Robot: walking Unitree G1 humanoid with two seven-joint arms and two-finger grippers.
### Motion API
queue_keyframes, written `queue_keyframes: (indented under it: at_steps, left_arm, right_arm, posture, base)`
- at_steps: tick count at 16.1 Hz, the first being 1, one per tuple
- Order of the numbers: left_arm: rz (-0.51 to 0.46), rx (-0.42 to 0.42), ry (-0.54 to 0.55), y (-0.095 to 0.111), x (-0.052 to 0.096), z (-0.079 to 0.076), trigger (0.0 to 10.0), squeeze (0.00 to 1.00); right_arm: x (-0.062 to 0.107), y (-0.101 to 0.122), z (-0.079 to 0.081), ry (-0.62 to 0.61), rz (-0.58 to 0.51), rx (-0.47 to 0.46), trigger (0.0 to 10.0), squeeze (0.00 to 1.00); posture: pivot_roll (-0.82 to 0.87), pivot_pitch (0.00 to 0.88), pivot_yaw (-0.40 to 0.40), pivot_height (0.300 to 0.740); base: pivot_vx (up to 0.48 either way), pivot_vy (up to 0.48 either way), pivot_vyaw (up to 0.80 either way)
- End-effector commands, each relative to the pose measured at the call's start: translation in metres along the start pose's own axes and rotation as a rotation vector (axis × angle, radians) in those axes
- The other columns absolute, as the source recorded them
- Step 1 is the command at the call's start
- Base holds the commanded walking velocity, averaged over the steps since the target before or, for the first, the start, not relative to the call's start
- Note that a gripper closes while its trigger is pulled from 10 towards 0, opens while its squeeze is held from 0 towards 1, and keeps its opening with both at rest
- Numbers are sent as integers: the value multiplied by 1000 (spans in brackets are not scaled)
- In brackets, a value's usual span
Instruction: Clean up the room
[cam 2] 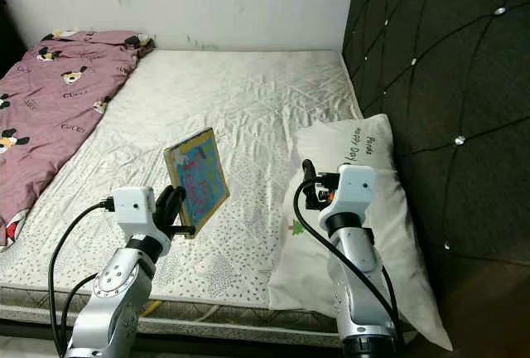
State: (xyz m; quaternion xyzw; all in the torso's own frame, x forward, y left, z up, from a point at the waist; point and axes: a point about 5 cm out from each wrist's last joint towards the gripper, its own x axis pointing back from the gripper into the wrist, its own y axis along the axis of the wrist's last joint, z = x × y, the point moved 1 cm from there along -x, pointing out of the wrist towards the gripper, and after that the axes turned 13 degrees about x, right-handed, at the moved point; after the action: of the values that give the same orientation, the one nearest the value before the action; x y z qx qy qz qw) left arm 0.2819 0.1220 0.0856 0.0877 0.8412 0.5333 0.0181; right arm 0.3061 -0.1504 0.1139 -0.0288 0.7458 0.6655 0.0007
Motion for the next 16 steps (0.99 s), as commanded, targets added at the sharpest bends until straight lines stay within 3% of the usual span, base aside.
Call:
queue_keyframes:
  at_steps: [1,4,6,10,11,16]
  left_arm:
    - [-42,0,-5,10,0,-3,10000,0]
    - [-84,3,11,18,3,0,10000,0]
    - [-141,-55,35,27,10,5,10000,0]
    - [-200,-185,140,46,38,26,10000,0]
    - [-229,-223,177,54,49,28,10000,0]
    - [-205,-253,206,47,70,30,10000,0]
  right_arm:
    - [-1,-1,3,10,16,-7,10000,0]
    - [-2,0,2,9,11,3,10000,0]
    - [0,2,-1,-13,-8,69,10000,0]
    - [14,-7,-18,-63,15,172,10000,0]
    - [21,-9,-24,-36,7,257,10000,0]
    - [39,-18,-46,-40,53,294,10000,0]
  posture:
    - [3,11,45,740]
    - [1,31,43,740]
    - [1,36,43,740]
    - [19,56,38,740]
    - [38,58,32,740]
    - [51,54,21,740]
  base:
    - [0,0,-800]
    - [0,0,-533]
    - [0,0,0]
    - [0,0,0]
    - [0,0,0]
    - [0,0,0]
